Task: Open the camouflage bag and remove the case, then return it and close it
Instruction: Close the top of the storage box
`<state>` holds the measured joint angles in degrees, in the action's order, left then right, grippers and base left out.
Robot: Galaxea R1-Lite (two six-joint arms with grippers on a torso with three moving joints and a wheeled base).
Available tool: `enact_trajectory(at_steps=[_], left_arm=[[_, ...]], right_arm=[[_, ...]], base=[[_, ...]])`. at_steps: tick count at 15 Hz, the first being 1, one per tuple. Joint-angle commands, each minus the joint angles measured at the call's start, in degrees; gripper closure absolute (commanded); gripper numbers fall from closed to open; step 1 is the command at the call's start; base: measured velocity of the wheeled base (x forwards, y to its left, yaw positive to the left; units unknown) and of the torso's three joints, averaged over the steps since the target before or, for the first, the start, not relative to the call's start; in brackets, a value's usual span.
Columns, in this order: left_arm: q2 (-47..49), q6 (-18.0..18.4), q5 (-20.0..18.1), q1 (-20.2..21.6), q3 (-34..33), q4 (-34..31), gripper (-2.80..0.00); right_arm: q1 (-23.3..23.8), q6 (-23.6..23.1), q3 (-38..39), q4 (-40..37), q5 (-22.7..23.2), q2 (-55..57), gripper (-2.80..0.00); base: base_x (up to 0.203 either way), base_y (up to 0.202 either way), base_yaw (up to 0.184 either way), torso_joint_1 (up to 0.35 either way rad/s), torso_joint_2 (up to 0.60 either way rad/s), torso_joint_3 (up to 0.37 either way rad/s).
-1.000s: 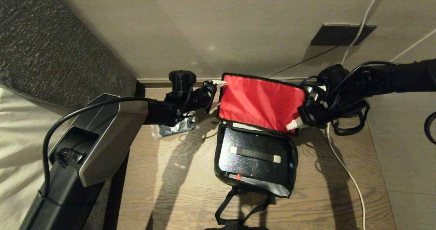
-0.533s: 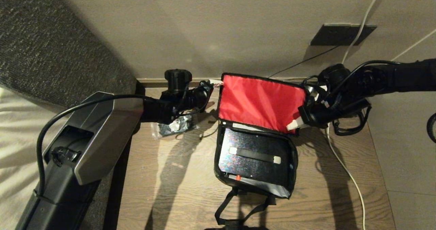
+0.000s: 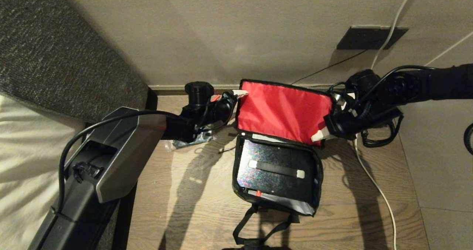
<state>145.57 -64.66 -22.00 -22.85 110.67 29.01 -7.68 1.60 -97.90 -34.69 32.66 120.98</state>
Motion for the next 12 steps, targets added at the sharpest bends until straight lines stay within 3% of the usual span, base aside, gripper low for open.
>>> enact_trajectory(at_steps=[1, 7, 8, 12], left_arm=[[0.4, -0.5, -0.2, -0.6, 0.0, 0.4, -2.80], [1.0, -0.5, -0.2, -1.4, 0.1, 1.2, -2.80], [1.0, -0.9, -0.2, -1.4, 0.0, 1.0, 0.00], [1.2, -1.9, 0.0, -1.8, 0.0, 2.5, 0.00]], right_arm=[[-0.1, 0.0, -0.1, -0.2, 0.1, 0.0, 0.00], [-0.1, 0.0, 0.0, -0.2, 0.1, 0.0, 0.00], [-0.1, 0.0, -0.1, -0.2, 0.1, 0.0, 0.00], [-0.1, 0.0, -0.1, -0.2, 0.2, -0.1, 0.00]], base=[[0.000, 0.000, 0.000, 0.000, 0.00, 0.000], [0.000, 0.000, 0.000, 0.000, 0.00, 0.000], [0.000, 0.000, 0.000, 0.000, 0.00, 0.000], [0.000, 0.000, 0.000, 0.000, 0.00, 0.000]])
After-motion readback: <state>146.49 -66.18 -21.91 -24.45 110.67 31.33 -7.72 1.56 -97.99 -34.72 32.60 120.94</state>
